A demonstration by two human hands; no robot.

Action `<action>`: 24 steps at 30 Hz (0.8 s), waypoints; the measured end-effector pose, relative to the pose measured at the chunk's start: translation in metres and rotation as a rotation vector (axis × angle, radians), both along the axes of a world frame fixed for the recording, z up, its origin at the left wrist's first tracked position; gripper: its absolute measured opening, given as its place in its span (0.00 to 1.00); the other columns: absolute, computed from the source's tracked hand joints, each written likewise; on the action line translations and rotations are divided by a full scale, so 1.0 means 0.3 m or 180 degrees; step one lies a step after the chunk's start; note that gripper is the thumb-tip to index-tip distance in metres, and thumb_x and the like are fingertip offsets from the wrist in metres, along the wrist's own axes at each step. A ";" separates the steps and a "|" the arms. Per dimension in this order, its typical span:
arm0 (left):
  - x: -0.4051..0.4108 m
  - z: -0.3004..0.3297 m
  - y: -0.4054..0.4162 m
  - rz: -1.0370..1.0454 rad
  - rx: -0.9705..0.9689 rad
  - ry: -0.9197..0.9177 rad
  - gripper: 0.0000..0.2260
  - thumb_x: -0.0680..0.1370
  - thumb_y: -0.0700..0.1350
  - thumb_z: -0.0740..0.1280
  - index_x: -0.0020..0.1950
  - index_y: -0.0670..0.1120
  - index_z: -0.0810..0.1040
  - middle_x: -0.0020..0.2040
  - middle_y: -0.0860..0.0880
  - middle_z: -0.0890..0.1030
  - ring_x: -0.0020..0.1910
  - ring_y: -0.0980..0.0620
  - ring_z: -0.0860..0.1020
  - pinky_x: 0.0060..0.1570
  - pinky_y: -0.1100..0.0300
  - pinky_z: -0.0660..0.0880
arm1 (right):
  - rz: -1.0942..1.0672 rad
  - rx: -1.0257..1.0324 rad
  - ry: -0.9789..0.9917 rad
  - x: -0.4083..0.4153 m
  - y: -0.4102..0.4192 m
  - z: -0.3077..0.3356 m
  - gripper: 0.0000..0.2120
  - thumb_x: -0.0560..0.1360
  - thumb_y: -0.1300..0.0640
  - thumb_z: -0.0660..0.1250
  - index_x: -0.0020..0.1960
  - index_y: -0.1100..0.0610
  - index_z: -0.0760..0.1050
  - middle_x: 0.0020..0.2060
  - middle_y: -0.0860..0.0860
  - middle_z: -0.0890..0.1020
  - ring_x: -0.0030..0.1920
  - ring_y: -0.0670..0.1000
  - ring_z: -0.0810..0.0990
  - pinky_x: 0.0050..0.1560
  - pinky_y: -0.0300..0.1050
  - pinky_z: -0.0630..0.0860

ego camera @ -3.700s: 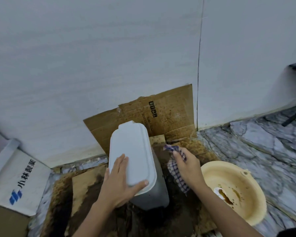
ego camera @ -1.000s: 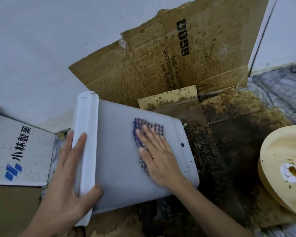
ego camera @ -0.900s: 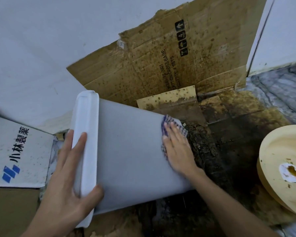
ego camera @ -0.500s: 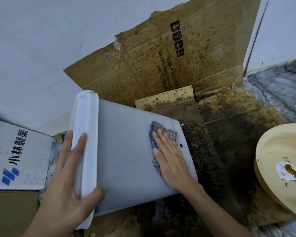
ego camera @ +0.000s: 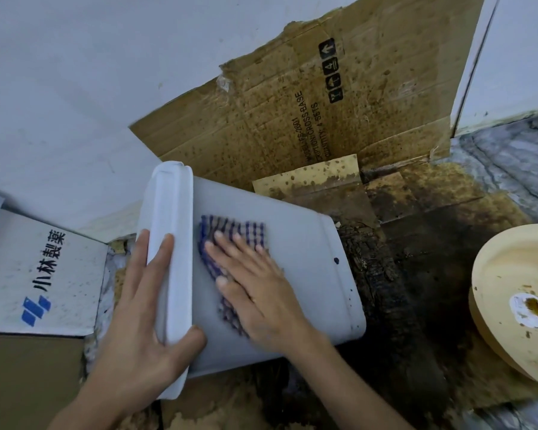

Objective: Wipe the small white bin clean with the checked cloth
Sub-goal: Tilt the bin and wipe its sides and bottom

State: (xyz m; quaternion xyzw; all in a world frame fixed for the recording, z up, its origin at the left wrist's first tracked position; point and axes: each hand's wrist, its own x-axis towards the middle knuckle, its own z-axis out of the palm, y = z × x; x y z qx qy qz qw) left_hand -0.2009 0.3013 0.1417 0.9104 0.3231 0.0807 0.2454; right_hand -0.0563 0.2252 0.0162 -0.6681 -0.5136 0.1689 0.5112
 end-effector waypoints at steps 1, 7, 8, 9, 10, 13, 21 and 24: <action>-0.004 -0.002 0.000 0.0008 0.0008 0.0018 0.46 0.62 0.64 0.65 0.78 0.75 0.48 0.82 0.69 0.42 0.79 0.68 0.49 0.68 0.50 0.61 | -0.0025 -0.0009 0.0003 -0.030 -0.066 -0.032 0.22 0.85 0.42 0.45 0.78 0.35 0.52 0.79 0.34 0.54 0.79 0.40 0.49 0.77 0.41 0.43; -0.002 -0.008 -0.007 0.0053 -0.0001 0.0015 0.47 0.62 0.64 0.64 0.80 0.70 0.50 0.81 0.70 0.42 0.79 0.63 0.52 0.66 0.52 0.61 | -0.0892 -0.1270 0.0434 0.159 -0.040 -0.112 0.25 0.85 0.43 0.41 0.81 0.46 0.44 0.80 0.41 0.44 0.80 0.43 0.41 0.80 0.51 0.43; 0.001 -0.005 -0.011 0.0050 -0.0029 -0.0010 0.47 0.62 0.64 0.64 0.80 0.70 0.49 0.81 0.70 0.41 0.79 0.65 0.51 0.66 0.53 0.61 | -0.0936 -0.1332 0.0495 0.184 0.033 -0.074 0.26 0.85 0.44 0.41 0.81 0.47 0.42 0.80 0.43 0.43 0.80 0.45 0.40 0.79 0.52 0.41; 0.003 -0.001 -0.015 0.0034 -0.0067 -0.0041 0.47 0.62 0.64 0.64 0.79 0.70 0.49 0.81 0.70 0.41 0.78 0.69 0.48 0.65 0.53 0.60 | -0.0923 -0.1247 0.0495 0.181 0.103 -0.031 0.26 0.85 0.44 0.41 0.81 0.48 0.42 0.81 0.45 0.44 0.80 0.45 0.40 0.79 0.51 0.40; 0.006 0.004 -0.018 0.0005 -0.0100 -0.0065 0.46 0.62 0.64 0.64 0.79 0.69 0.49 0.81 0.69 0.41 0.77 0.73 0.46 0.65 0.54 0.59 | -0.0878 -0.1024 0.0460 0.149 0.156 0.016 0.26 0.85 0.44 0.43 0.81 0.48 0.44 0.81 0.44 0.45 0.80 0.45 0.40 0.79 0.50 0.39; 0.005 0.005 -0.015 -0.0011 -0.0091 -0.0071 0.46 0.64 0.66 0.64 0.81 0.66 0.50 0.83 0.65 0.42 0.80 0.67 0.46 0.68 0.52 0.59 | -0.0450 -0.0221 0.0065 -0.039 0.111 0.082 0.25 0.85 0.42 0.43 0.80 0.42 0.47 0.80 0.39 0.49 0.79 0.40 0.43 0.78 0.43 0.38; -0.033 -0.042 0.030 0.0057 0.0108 -0.0026 0.46 0.64 0.64 0.64 0.82 0.67 0.51 0.84 0.62 0.46 0.75 0.77 0.45 0.68 0.49 0.58 | -0.1618 -0.1010 0.0734 0.067 -0.343 -0.334 0.23 0.86 0.52 0.51 0.79 0.56 0.59 0.78 0.45 0.58 0.80 0.49 0.55 0.79 0.52 0.51; -0.041 -0.054 0.045 0.0091 0.0137 -0.0034 0.46 0.64 0.63 0.64 0.82 0.68 0.51 0.84 0.62 0.47 0.73 0.79 0.46 0.68 0.48 0.59 | -0.1697 -0.1434 0.0926 0.157 -0.239 -0.327 0.25 0.86 0.51 0.48 0.81 0.55 0.50 0.81 0.48 0.52 0.80 0.47 0.47 0.79 0.47 0.44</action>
